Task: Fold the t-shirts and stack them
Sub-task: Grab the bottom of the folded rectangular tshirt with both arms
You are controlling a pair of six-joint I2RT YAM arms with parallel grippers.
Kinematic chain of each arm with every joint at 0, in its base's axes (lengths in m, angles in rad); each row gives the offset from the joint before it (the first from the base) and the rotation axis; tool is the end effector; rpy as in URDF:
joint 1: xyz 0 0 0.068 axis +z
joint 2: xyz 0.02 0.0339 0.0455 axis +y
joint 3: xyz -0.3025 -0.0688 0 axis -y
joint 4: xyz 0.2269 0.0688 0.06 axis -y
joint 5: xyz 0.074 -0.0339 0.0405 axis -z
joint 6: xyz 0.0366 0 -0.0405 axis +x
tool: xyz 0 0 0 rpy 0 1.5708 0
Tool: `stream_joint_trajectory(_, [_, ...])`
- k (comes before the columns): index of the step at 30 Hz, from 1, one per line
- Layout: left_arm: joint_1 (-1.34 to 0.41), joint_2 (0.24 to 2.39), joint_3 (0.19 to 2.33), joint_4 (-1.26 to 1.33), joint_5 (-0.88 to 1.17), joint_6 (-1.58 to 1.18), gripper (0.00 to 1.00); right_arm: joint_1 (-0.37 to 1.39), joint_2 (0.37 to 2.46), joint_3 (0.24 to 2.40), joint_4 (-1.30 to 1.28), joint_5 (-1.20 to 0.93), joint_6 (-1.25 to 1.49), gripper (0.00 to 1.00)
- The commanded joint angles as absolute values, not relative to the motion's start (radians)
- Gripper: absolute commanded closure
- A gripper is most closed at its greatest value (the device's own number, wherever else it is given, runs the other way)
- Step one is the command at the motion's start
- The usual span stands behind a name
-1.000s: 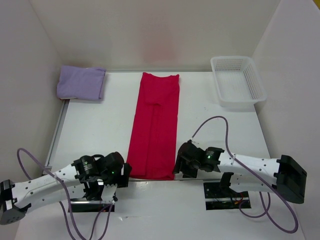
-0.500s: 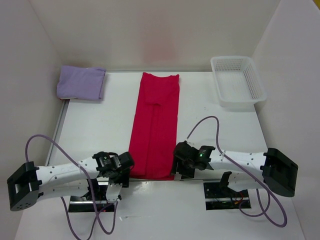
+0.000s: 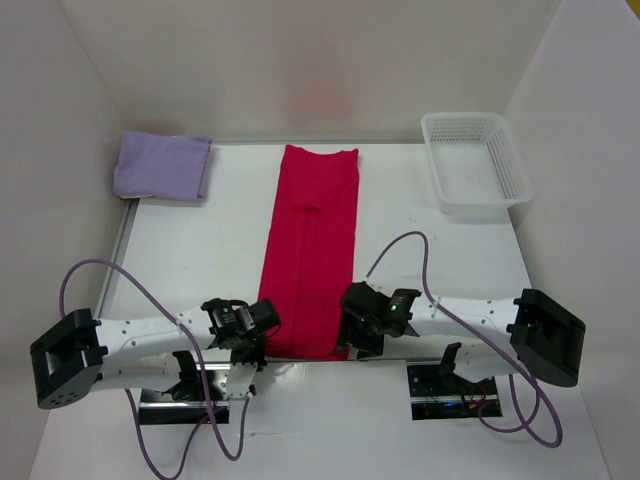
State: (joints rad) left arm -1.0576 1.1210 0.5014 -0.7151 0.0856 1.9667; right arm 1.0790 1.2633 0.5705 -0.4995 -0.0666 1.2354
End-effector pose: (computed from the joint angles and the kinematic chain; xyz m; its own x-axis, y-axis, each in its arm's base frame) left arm 0.0630 -0.1182 0.1956 0.9940 0.1086 0.0135 0.1019 -0.9634 0.2479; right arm 0.0839 0.1618 0.2004 -0.9859 0.1548 -0.0632 0.1210 0.9214 0.3693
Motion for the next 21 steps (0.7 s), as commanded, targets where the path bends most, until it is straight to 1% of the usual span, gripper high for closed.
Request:
stream_joint_trajectory(1, [-1.063, 1.149, 0.523, -0.715, 0.143, 2.066, 0.81, 1.074, 1.276, 0.626, -0.463, -0.063, 1.226, 0.33])
stream_joint_trajectory(2, [-1.063, 1.149, 0.532, -0.715, 0.143, 2.056, 0.83, 1.074, 1.276, 0.626, -0.463, -0.063, 1.217, 0.33])
stream_joint_trajectory(3, [-1.063, 1.158, 0.532, -0.715, 0.143, 2.056, 0.87, 1.074, 1.276, 0.638, -0.463, -0.063, 1.216, 0.33])
stream_joint_trajectory(4, [-1.063, 1.158, 0.532, -0.715, 0.143, 2.046, 0.96, 1.074, 1.276, 0.638, -0.478, -0.063, 1.216, 0.33])
stream_joint_trajectory(5, [-1.063, 1.158, 0.532, -0.704, 0.143, 2.046, 1.0, 1.074, 1.263, 0.647, -0.489, -0.063, 1.216, 0.33])
stream_joint_trajectory(12, [-1.063, 1.106, 0.508, -0.695, 0.146, 2.019, 1.0, 1.054, 1.151, 0.635, -0.515, -0.038, 1.244, 0.33])
stream_joint_trajectory(14, [-1.063, 1.106, 0.508, -0.695, 0.146, 2.019, 1.0, 1.029, 1.138, 0.611, -0.515, -0.038, 1.256, 0.37])
stream_joint_trajectory(16, [-1.063, 1.097, 0.508, -0.695, 0.146, 2.01, 1.0, 0.999, 1.173, 0.6, -0.515, -0.038, 1.256, 0.41])
stream_joint_trajectory(17, [-1.063, 1.097, 0.508, -0.695, 0.146, 2.01, 1.0, 0.999, 1.192, 0.6, -0.515, -0.038, 1.256, 0.47])
stream_joint_trajectory(18, [-1.063, 1.097, 0.508, -0.695, 0.146, 2.01, 1.0, 0.99, 1.212, 0.6, -0.515, -0.047, 1.256, 0.5])
stream_joint_trajectory(19, [-1.063, 1.097, 0.508, -0.695, 0.146, 2.01, 1.0, 0.989, 1.235, 0.6, -0.515, -0.061, 1.243, 0.51])
stream_joint_trajectory(21, [-1.063, 1.097, 0.508, -0.695, 0.146, 2.01, 1.0, 0.989, 1.313, 0.6, -0.505, -0.075, 1.23, 0.51])
